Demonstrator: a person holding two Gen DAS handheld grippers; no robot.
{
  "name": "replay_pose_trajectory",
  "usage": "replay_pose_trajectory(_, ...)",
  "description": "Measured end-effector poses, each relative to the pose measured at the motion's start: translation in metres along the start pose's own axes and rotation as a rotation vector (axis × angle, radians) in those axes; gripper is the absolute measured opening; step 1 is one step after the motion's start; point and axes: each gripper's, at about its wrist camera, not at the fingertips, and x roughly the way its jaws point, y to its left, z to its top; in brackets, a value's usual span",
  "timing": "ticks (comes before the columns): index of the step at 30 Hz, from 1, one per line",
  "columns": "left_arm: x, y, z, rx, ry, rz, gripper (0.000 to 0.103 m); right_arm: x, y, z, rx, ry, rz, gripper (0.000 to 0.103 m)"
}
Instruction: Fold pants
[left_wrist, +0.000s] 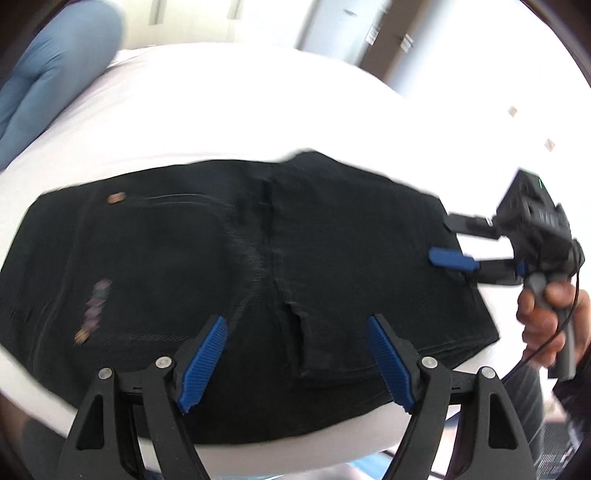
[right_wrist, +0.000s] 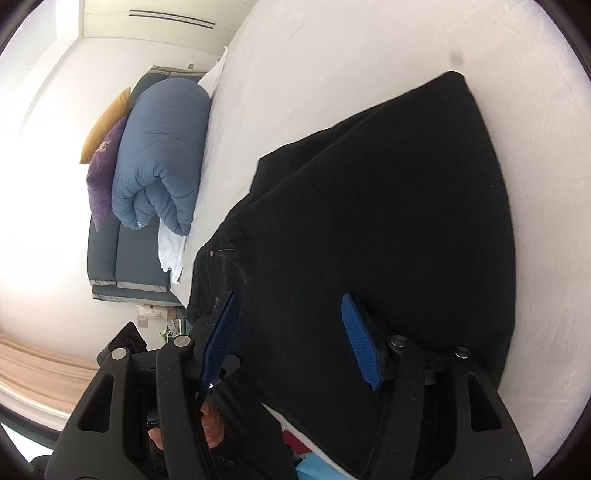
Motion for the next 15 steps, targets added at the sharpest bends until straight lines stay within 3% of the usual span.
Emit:
replay_pose_trajectory(8,-0.065,0.126,-0.028,-0.468,-0.148,0.029,0.081,0.041,0.061,-0.003,-0.095,0.085,0.058,0.058)
replay_pose_trajectory(10,-0.071,0.156,-0.036,-0.602,-0.181,0.002,0.085,0.058,0.068,-0.004,-0.091,0.099,0.058,0.058)
replay_pose_trajectory(15,-0.07,0.204,-0.055,-0.844,-0.223,-0.083,0.086,0.097,0.036,-0.005,0.092,0.128,0.006,0.057)
